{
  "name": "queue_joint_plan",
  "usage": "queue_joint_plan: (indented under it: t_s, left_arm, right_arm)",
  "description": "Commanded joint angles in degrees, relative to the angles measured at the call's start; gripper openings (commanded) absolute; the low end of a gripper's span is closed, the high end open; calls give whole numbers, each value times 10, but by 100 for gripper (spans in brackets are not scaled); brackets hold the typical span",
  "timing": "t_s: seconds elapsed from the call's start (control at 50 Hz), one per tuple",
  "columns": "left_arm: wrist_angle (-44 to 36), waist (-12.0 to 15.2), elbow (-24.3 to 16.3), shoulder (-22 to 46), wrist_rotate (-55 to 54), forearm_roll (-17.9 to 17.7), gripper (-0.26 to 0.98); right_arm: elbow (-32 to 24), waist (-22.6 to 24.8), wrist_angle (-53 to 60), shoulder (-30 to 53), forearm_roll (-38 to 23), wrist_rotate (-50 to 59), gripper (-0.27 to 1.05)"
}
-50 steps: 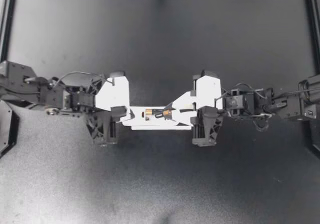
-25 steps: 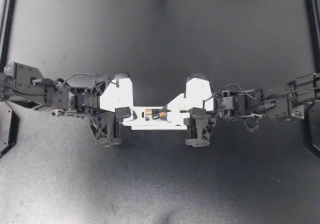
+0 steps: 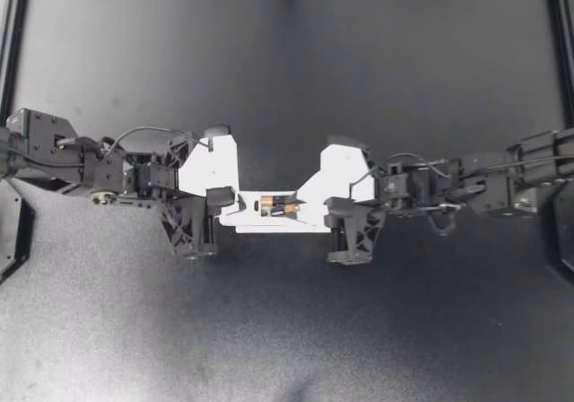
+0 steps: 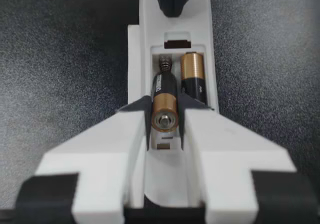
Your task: Place the battery into the slot of the remote controller.
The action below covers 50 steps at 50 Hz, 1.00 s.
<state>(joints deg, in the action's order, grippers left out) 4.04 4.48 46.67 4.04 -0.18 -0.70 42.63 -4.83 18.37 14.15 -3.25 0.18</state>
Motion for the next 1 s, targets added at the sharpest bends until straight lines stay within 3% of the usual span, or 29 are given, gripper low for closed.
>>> queue_joint_plan:
  t_s: [0.0,0.38,0.74,0.98]
  left_arm:
    - [3,6,-2,-4,0,0,-12]
    - [4,6,-2,-9,-1,0,-12]
    - [4,6,-1,-11,-4,0,-12]
    - [4,6,1,-12,-5,-1,-12]
  right_arm:
    - [-18,-5,-11,-3,-2,-1,2]
    - [-38,-5,-91,-21,-4,-1,5]
    - [-56,22,-104,-26,-10,8,41]
    - [-32,22,-85,-64,6,54,41]
